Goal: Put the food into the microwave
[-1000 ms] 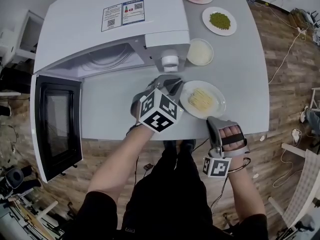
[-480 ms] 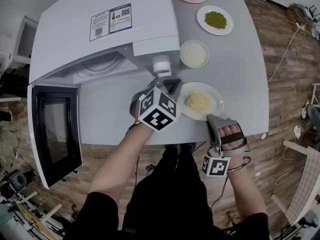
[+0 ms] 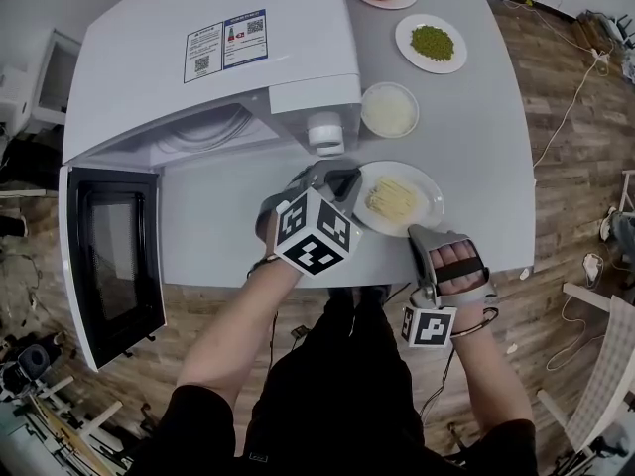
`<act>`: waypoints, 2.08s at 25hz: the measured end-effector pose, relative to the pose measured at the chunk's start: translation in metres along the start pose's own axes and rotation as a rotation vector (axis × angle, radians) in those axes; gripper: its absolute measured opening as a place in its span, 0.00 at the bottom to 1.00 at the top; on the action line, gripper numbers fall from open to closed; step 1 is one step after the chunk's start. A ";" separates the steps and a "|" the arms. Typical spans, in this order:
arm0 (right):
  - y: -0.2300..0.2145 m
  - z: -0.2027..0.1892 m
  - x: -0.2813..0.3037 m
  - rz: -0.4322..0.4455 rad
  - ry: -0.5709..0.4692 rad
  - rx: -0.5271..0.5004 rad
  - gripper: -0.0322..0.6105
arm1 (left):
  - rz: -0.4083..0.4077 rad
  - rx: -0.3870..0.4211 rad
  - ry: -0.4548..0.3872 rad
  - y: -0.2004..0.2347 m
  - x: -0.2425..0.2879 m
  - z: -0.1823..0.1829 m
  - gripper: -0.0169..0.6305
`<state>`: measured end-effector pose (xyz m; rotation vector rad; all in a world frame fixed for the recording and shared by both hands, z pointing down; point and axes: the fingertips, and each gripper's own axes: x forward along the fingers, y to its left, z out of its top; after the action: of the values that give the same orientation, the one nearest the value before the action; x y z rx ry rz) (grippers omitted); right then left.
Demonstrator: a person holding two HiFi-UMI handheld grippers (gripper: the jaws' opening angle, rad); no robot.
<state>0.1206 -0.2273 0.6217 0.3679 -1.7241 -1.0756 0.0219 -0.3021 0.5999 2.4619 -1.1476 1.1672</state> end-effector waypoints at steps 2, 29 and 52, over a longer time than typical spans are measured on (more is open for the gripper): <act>-0.001 0.003 0.001 0.013 -0.004 0.004 0.11 | 0.018 -0.011 0.000 0.003 -0.001 -0.001 0.04; -0.045 0.015 -0.046 -0.215 0.001 -0.052 0.09 | 0.189 -0.057 -0.097 0.007 -0.077 -0.001 0.04; -0.118 0.059 -0.140 -0.317 -0.196 -0.120 0.09 | 0.371 -0.125 -0.068 -0.036 -0.214 0.018 0.04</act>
<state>0.1004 -0.1691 0.4400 0.4842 -1.8010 -1.4790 -0.0259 -0.1639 0.4388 2.2723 -1.6960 1.0632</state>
